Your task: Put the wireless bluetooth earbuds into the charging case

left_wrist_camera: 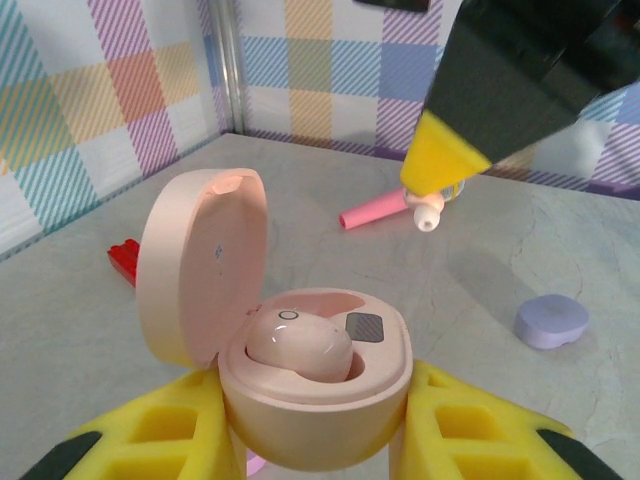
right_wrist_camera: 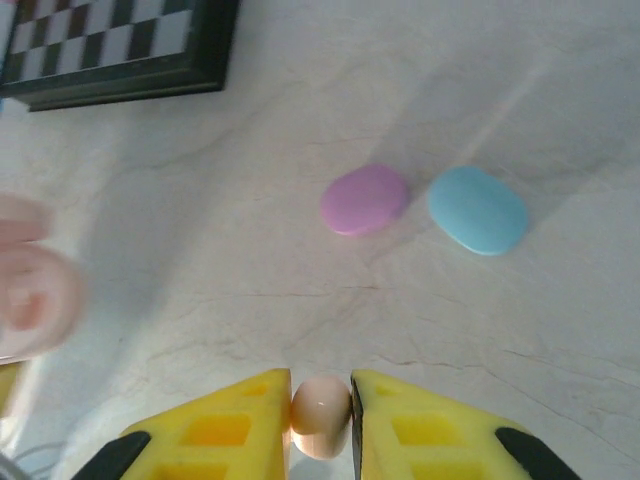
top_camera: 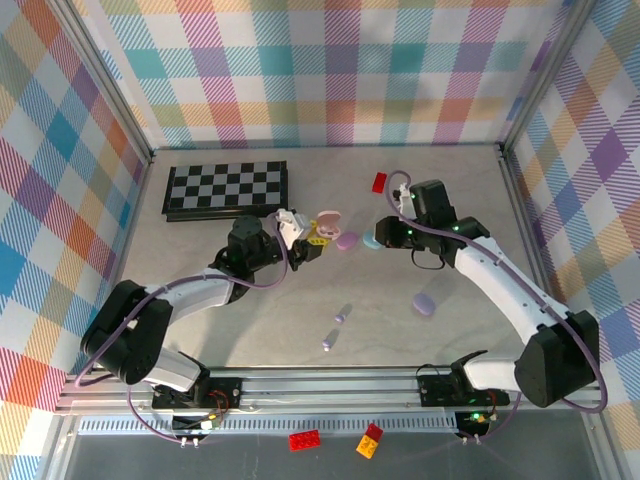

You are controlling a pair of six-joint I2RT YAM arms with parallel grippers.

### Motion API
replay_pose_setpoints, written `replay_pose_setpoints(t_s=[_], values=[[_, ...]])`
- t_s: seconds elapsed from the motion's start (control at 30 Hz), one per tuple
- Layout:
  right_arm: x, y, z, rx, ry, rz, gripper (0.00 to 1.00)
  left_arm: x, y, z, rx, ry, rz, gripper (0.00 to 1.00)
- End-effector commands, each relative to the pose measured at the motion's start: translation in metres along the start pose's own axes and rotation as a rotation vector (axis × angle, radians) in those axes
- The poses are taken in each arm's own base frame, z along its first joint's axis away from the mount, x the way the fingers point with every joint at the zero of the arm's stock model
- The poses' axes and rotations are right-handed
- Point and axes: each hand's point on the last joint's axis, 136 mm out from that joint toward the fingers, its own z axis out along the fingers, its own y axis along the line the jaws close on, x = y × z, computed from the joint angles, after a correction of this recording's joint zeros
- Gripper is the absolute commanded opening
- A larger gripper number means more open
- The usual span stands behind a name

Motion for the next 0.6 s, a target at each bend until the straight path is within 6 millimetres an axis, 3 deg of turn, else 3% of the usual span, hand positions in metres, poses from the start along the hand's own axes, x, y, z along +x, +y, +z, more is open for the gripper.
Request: replay_pose_setpoints(t_s=[0.0,0.23,0.57], values=[[-0.013,0.025,-0.017,-0.038,-0.041,-0.078,0.21,-0.015,-0.008,0.008,0.037,-0.033,0.055,0.31],[-0.017,0.057,-0.017,-0.072,-0.025,-0.170,0.21,-0.016,-0.013,0.011,0.059,-0.031,0.062,0.31],[-0.018,0.072,-0.001,-0.060,0.012,-0.228,0.20,-0.018,-0.017,0.012,0.085,-0.026,0.063,0.31]])
